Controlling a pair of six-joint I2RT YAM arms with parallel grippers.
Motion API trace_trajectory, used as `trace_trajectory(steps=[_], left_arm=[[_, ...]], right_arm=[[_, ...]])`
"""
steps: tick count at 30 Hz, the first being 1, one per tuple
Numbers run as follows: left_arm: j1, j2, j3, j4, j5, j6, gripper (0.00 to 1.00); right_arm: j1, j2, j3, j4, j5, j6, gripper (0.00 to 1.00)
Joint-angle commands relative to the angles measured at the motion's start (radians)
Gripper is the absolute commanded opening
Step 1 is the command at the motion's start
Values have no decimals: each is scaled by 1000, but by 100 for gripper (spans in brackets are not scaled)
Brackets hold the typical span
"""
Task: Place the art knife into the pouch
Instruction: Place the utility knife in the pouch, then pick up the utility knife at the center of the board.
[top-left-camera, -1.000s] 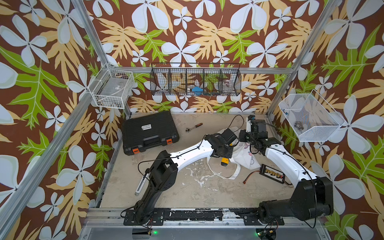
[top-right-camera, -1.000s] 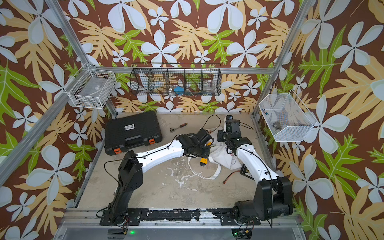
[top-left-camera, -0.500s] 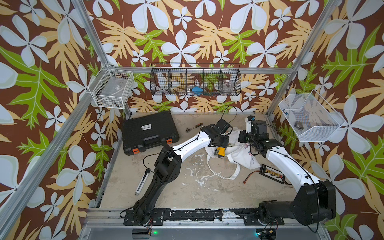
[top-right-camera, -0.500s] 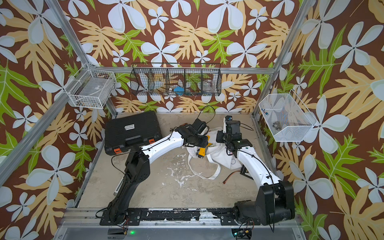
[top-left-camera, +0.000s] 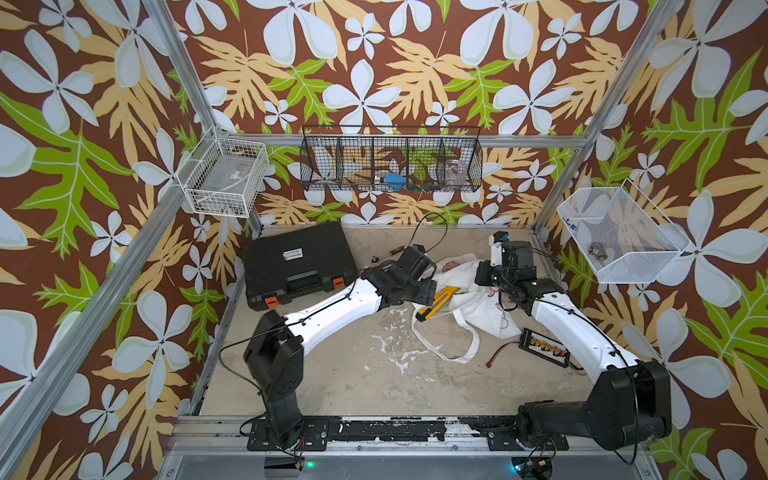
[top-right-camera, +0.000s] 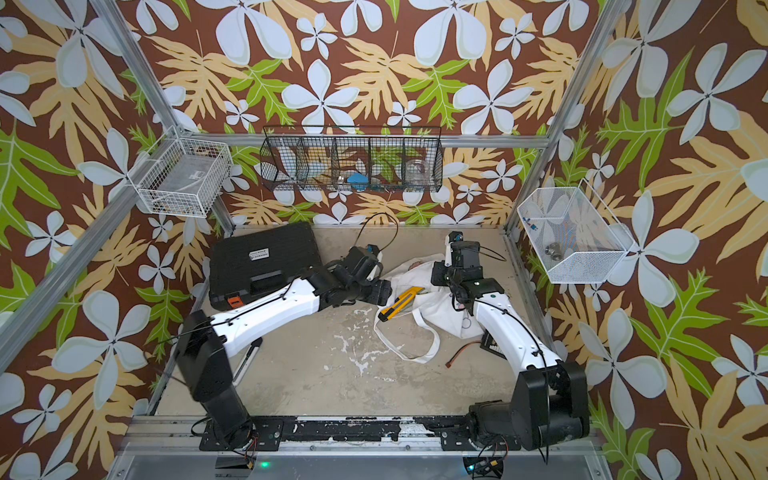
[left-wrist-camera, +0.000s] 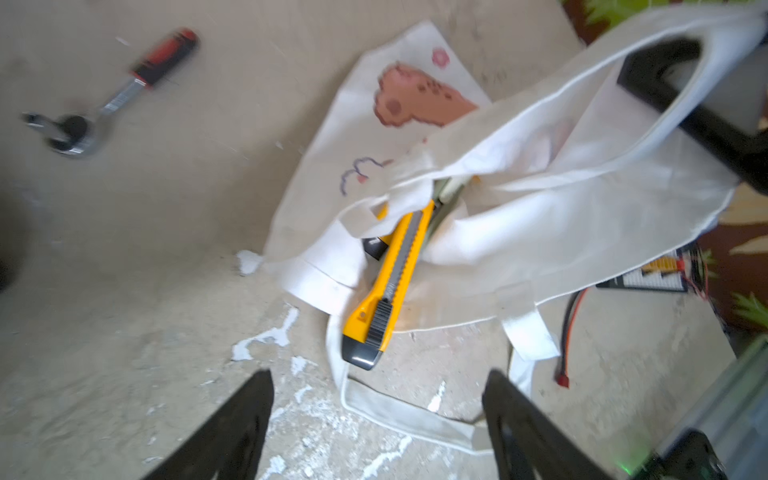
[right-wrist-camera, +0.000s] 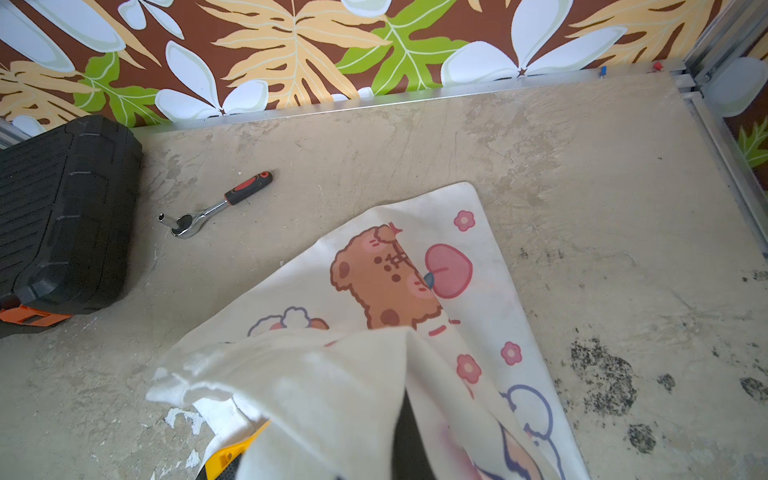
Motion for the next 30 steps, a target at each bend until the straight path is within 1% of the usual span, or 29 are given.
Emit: trace_trajectory(steps=[1, 2, 4, 6, 8, 11, 14, 16, 19, 20, 25, 27, 30], left_arm=[[29, -165, -141, -13, -100, -72, 83], [54, -231, -192, -22, -102, -93, 83], [124, -312, -256, -69, -108, -128, 83], [223, -371, -309, -115, -119, -148, 83], [348, -414, -375, -130, -90, -169, 83], [479, -436, -457, -133, -73, -168, 82], [554, -401, -473, -196, -77, -106, 82], [597, -391, -482, -238, -103, -99, 82], [689, -416, -530, -242, -29, -115, 83], [711, -430, -551, -233, 8, -121, 82], [731, -454, -610, -227, 40, -139, 82], [749, -462, -625, -226, 50, -124, 82], [773, -461, -627, -240, 57, -65, 82]], right_arm=[[2, 5, 8, 25, -5, -3, 0], [3, 10, 9, 25, 0, -4, 0], [1, 20, 15, 18, -2, -4, 0], [2, 25, 12, 20, -3, -5, 0], [1, 30, 13, 16, -2, -3, 0], [2, 29, 13, 14, -8, -5, 0], [2, 30, 10, 18, -23, -4, 0], [2, 30, 9, 19, -25, -3, 0], [1, 31, 12, 19, -26, -5, 0], [2, 31, 12, 21, -26, -4, 0], [1, 31, 13, 25, -43, -3, 0], [2, 32, 13, 24, -45, -3, 0], [1, 27, 10, 26, -47, -3, 0]])
